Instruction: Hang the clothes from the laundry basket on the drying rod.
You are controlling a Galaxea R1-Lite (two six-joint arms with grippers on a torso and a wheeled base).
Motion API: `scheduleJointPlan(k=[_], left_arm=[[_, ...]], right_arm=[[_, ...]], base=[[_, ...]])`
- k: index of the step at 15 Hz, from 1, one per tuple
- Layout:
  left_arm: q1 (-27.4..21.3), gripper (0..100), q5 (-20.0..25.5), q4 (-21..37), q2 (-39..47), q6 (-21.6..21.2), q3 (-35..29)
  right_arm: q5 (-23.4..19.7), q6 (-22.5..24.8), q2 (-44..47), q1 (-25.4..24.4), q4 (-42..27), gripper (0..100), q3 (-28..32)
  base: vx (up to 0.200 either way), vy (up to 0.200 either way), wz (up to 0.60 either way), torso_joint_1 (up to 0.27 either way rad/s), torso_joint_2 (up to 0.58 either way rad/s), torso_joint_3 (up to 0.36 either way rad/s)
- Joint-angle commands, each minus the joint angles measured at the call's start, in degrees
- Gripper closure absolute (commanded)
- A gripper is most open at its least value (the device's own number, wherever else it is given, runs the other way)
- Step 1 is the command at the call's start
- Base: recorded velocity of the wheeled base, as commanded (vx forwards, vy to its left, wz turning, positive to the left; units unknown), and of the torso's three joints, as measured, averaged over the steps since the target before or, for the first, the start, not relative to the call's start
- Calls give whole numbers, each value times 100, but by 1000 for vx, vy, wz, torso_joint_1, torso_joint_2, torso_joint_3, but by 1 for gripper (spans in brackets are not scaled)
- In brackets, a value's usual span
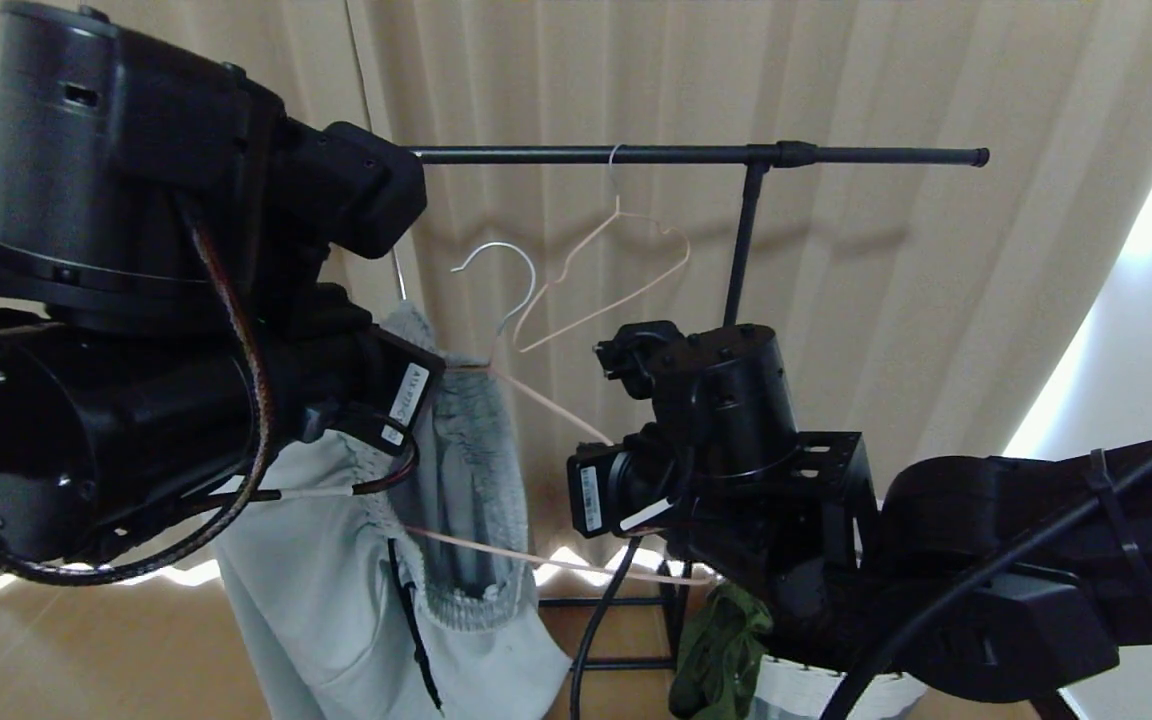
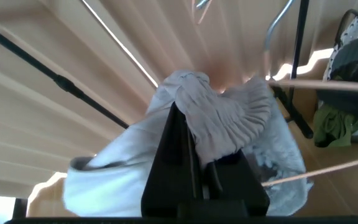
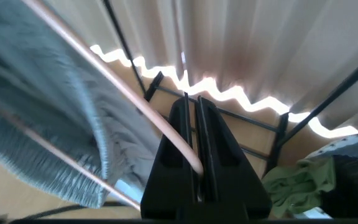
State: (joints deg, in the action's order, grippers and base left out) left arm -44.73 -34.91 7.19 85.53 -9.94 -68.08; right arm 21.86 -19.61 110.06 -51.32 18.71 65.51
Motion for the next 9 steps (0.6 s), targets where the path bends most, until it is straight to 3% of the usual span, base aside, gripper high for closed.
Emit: scheduleJointPlan(k=[1, 2, 9], left_arm=[[8, 100, -7, 10, -54, -8, 6], [8, 0, -7, 10, -54, -35, 6], [-1, 0, -7, -7, -63, -96, 6]], right_arm=[[3, 28, -28, 52, 97, 100, -12], [3, 116, -28, 70, 124, 100, -12], [3, 344, -11, 184, 634, 100, -118]], base=[[0, 0, 0, 0, 0, 0], [0, 0, 0, 0, 0, 0], [0, 0, 0, 0, 0, 0]])
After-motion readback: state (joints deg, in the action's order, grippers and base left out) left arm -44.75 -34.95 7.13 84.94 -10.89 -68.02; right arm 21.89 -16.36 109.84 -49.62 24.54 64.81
